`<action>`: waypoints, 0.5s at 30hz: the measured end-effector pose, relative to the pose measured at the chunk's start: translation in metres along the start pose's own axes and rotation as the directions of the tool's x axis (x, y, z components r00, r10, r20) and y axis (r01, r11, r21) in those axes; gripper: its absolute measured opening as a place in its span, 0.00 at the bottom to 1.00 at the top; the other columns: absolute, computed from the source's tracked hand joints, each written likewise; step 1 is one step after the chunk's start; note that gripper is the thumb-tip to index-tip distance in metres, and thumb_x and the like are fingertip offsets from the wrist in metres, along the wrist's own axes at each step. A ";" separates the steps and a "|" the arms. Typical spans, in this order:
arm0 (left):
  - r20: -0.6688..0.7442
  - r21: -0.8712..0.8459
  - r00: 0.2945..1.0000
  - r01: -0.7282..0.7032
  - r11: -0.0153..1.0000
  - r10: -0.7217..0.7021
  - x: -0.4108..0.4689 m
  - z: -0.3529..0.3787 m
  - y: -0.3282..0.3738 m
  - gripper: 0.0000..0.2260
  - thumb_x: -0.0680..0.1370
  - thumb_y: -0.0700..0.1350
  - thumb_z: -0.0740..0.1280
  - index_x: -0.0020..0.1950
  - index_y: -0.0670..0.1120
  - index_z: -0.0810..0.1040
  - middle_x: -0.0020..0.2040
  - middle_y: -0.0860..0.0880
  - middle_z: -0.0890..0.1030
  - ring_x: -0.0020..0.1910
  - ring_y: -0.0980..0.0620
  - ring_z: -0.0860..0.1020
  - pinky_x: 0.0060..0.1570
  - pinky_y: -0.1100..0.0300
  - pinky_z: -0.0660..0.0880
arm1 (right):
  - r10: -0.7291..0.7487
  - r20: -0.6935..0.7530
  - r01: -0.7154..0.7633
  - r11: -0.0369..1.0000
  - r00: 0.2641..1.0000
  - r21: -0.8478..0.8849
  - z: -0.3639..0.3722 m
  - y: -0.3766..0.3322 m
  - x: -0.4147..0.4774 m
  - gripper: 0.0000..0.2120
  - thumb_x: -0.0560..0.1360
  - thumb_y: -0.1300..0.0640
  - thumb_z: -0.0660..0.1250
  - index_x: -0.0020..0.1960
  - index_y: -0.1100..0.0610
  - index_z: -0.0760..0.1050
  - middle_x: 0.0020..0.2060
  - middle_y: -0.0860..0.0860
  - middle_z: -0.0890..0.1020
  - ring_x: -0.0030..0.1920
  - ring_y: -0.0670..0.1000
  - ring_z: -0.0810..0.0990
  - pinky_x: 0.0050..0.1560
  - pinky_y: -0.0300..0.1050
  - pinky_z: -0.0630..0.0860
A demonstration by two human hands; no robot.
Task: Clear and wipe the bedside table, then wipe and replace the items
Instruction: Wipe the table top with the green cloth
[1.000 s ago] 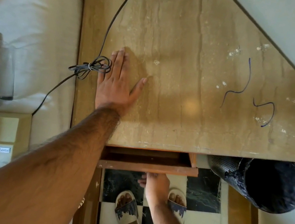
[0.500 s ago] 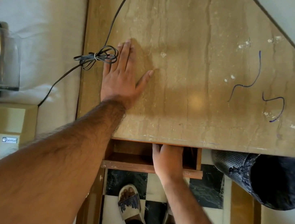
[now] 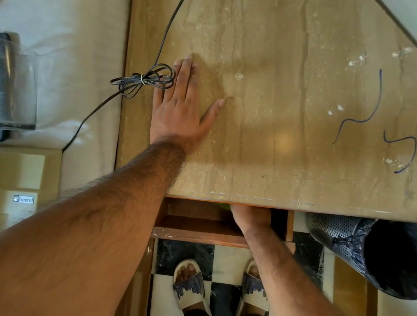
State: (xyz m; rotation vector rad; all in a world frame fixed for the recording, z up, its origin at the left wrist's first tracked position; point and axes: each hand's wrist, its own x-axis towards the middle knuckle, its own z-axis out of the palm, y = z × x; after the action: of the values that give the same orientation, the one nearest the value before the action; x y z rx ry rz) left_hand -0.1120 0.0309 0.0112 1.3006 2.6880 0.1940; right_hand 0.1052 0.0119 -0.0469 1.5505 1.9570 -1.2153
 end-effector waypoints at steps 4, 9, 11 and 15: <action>0.009 -0.003 0.999 -0.036 0.999 0.036 0.000 0.004 -0.003 0.39 0.84 0.69 0.48 0.87 0.46 0.48 0.87 0.50 0.49 0.86 0.50 0.47 0.83 0.45 0.47 | -0.231 0.098 0.251 0.910 0.968 -0.331 -0.006 0.009 -0.018 0.14 0.86 0.46 0.64 0.63 0.56 0.77 0.51 0.56 0.86 0.46 0.57 0.84 0.43 0.47 0.78; 0.008 -0.005 0.999 -0.040 0.999 0.040 0.000 0.007 -0.005 0.38 0.84 0.69 0.48 0.87 0.46 0.48 0.87 0.50 0.49 0.86 0.50 0.48 0.83 0.46 0.47 | -0.406 0.199 0.452 0.809 0.892 -0.376 -0.055 0.007 -0.070 0.19 0.82 0.51 0.70 0.72 0.49 0.73 0.62 0.47 0.84 0.61 0.52 0.84 0.56 0.49 0.81; 0.001 -0.009 0.999 -0.042 0.999 0.042 0.001 0.007 -0.005 0.38 0.84 0.69 0.49 0.87 0.46 0.48 0.87 0.50 0.49 0.86 0.49 0.48 0.83 0.45 0.48 | -0.457 0.185 0.493 0.788 0.870 -0.369 -0.084 -0.006 -0.082 0.22 0.80 0.55 0.73 0.72 0.46 0.75 0.63 0.45 0.84 0.60 0.50 0.84 0.58 0.47 0.82; 0.003 -0.005 0.999 -0.032 0.999 0.032 0.000 0.009 -0.006 0.38 0.84 0.69 0.49 0.87 0.46 0.48 0.87 0.50 0.49 0.86 0.50 0.48 0.83 0.44 0.49 | -0.392 0.260 0.459 0.839 0.883 -0.293 -0.155 -0.050 -0.084 0.25 0.78 0.54 0.75 0.68 0.34 0.70 0.53 0.41 0.84 0.41 0.37 0.77 0.43 0.36 0.77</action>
State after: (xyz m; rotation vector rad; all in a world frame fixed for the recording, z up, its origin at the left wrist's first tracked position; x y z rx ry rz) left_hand -0.1148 0.0277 0.0018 1.3424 2.6638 0.2030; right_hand 0.1211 0.0831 0.1210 0.8125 2.3053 -1.0441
